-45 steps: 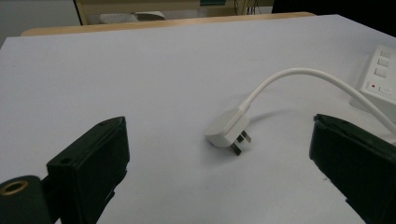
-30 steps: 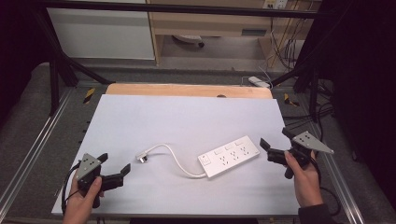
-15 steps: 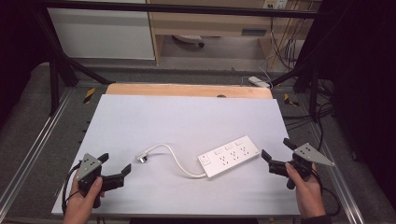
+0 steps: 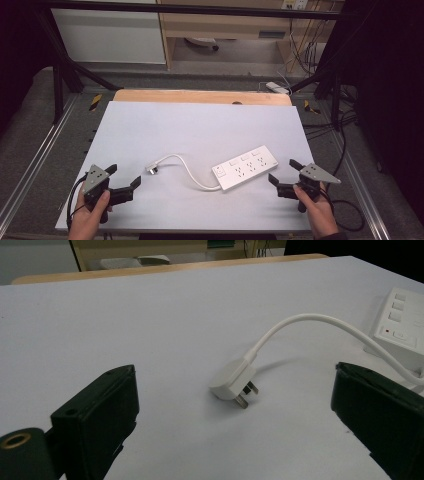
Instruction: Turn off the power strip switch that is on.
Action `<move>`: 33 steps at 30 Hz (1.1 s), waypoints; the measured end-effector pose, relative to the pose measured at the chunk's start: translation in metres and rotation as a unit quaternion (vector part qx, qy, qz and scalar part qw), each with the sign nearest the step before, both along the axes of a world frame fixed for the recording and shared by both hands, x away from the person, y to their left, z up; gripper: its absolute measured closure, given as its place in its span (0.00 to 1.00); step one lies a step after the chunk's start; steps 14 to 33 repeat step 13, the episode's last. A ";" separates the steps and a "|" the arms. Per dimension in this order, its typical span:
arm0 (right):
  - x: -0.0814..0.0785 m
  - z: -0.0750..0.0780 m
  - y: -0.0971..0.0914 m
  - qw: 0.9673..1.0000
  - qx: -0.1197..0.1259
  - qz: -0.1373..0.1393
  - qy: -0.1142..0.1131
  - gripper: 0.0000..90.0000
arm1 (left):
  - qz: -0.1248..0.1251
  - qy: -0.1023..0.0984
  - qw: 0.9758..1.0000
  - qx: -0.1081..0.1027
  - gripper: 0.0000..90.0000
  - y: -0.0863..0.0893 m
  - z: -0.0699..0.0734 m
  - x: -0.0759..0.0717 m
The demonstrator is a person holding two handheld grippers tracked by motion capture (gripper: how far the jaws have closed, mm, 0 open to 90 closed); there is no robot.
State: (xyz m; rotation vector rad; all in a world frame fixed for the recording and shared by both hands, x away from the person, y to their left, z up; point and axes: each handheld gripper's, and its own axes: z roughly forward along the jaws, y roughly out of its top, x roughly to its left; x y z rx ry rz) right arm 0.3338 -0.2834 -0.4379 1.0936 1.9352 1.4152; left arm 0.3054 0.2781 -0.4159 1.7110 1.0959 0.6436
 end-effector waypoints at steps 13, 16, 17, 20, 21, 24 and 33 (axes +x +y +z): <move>0.012 -0.011 0.037 0.999 -0.022 0.034 0.020 0.03 | -0.008 -0.001 1.000 0.011 0.06 -0.003 0.000 0.000; 0.012 -0.011 0.037 0.999 -0.022 0.034 0.020 0.03 | -0.008 -0.001 1.000 0.011 0.06 -0.003 0.000 0.000; 0.012 -0.011 0.037 0.999 -0.022 0.034 0.020 0.03 | -0.008 -0.001 1.000 0.011 0.06 -0.003 0.000 0.000; 0.012 -0.011 0.037 0.999 -0.022 0.034 0.020 0.03 | -0.008 -0.001 1.000 0.011 0.06 -0.003 0.000 0.000; 0.012 -0.011 0.037 0.999 -0.022 0.034 0.020 0.03 | -0.008 -0.001 1.000 0.011 0.06 -0.003 0.000 0.000; 0.012 -0.011 0.037 0.999 -0.022 0.034 0.020 0.03 | -0.008 -0.001 1.000 0.011 0.06 -0.003 0.000 0.000; 0.012 -0.011 0.037 0.999 -0.022 0.034 0.020 0.03 | -0.008 -0.001 1.000 0.011 0.06 -0.003 0.000 0.000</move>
